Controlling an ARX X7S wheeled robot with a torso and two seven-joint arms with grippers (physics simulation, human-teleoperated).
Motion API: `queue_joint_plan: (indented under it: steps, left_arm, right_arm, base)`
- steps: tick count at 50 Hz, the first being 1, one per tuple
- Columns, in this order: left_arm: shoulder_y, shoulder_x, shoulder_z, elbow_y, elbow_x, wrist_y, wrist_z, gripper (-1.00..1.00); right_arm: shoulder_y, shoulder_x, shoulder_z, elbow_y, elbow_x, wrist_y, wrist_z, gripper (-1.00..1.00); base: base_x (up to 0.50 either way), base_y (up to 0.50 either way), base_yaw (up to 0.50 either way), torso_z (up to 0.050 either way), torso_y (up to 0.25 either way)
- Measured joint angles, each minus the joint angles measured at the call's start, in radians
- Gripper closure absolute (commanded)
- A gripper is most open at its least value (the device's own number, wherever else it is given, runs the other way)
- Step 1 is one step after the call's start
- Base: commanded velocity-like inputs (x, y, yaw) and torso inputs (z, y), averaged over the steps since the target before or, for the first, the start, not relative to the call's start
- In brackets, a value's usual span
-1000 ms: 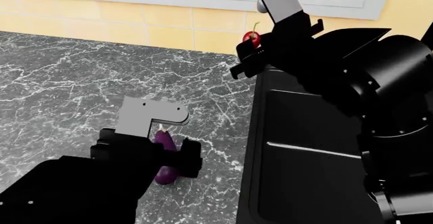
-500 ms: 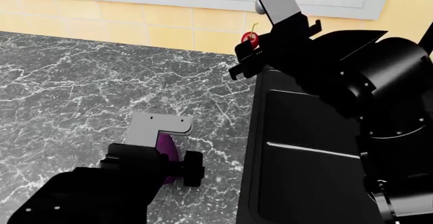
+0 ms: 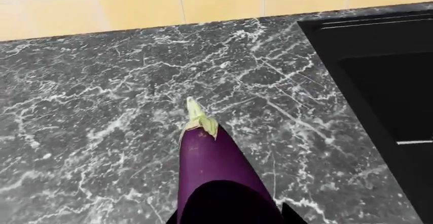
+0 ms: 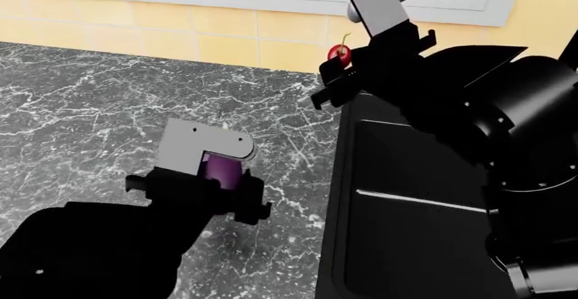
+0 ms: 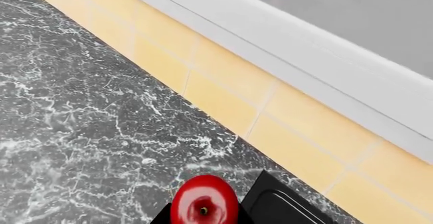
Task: Pick up the fruits and vegetables and place them in the sink. Turn on the sink faucet to wash them. Then turn the sink off and put them in the tray.
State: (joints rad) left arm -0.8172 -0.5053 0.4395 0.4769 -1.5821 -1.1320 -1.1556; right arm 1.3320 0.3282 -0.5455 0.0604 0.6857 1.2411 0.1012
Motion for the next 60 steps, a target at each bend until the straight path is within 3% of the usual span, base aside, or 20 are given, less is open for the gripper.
queue_joint_plan:
  steps: [14, 33, 60]
  left_arm:
    - [-0.189, -0.083, 0.000, 0.000, 0.173, -0.008, 0.247, 1.00]
    - [-0.307, -0.145, -0.012, -0.055, 0.368, 0.111, 0.552, 1.00]
    - [-0.370, -0.145, 0.050, -0.051, 0.394, 0.140, 0.782, 1.00]
  right_arm:
    - [-0.104, 0.066, 0.091, -0.146, 0.057, 0.032, 0.062, 1.00]
    - [-0.273, 0.121, 0.225, -0.290, 0.132, 0.000, 0.113, 1.00]
    - [-0.390, 0.137, 0.345, -0.320, 0.194, -0.064, 0.128, 1.00]
  base:
    - [-0.02, 0.00, 0.00, 0.000, 0.000]
    - [-0.48, -0.11, 0.00, 0.000, 0.000]
    - [-0.17, -0.52, 0.00, 0.000, 0.000]
